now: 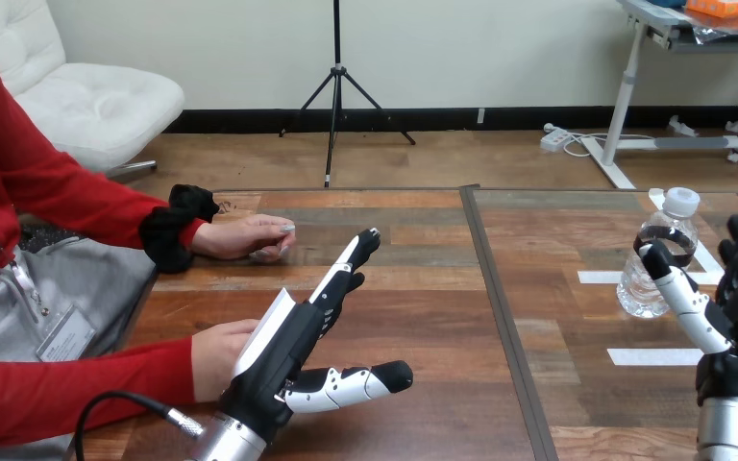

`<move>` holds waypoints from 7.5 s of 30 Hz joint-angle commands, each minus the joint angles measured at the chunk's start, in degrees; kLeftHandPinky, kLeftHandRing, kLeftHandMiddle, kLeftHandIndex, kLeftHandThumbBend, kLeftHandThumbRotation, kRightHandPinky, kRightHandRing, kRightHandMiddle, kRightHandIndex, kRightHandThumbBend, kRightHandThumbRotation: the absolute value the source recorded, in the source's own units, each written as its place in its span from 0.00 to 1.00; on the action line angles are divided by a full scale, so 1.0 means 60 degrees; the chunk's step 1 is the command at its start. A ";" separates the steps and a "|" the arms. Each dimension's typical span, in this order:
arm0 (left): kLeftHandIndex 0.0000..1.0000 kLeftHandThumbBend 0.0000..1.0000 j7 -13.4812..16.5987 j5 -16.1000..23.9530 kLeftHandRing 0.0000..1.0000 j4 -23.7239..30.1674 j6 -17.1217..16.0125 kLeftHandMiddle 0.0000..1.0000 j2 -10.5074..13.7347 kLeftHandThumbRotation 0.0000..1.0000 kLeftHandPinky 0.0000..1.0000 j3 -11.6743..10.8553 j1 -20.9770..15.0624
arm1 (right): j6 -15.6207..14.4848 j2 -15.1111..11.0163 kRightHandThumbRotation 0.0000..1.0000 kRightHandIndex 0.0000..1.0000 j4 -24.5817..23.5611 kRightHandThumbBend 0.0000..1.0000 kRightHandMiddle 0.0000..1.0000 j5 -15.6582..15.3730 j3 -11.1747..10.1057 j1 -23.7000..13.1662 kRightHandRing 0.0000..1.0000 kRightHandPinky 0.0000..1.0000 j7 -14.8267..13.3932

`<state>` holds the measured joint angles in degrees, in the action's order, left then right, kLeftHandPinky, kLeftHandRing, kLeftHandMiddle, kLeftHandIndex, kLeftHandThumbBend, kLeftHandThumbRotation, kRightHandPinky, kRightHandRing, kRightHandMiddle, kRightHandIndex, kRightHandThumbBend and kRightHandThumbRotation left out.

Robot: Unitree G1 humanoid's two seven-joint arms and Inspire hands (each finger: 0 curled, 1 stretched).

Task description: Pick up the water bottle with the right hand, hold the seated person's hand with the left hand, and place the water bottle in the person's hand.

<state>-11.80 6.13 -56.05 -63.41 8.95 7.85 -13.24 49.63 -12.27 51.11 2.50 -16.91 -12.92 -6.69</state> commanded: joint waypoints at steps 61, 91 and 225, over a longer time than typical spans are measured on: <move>1.00 1.00 -0.0463 -0.0621 1.00 0.0424 -0.0296 1.00 -0.0001 0.61 0.95 -0.0364 -0.0325 | -0.2200 -0.1365 0.58 1.00 0.2911 1.00 1.00 -0.0992 0.0582 -0.3128 1.00 1.00 -0.0806; 1.00 1.00 -0.0628 -0.0761 1.00 0.0565 -0.0341 1.00 -0.0041 0.62 0.94 -0.0431 -0.0178 | -0.3210 -0.1517 0.58 1.00 0.3451 1.00 1.00 -0.0660 0.0447 -0.3545 1.00 1.00 -0.0166; 1.00 1.00 -0.1256 -0.1548 0.98 0.2084 -0.0656 1.00 0.0193 0.61 0.88 -0.0547 0.0932 | -0.4799 -0.1159 0.42 1.00 0.4075 1.00 1.00 -0.0845 0.0556 -0.4612 0.97 0.97 -0.0344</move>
<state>-19.41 -2.39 -46.93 -66.37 9.62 5.44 -6.42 20.78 -20.05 75.57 -2.46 -13.61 -35.29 -7.26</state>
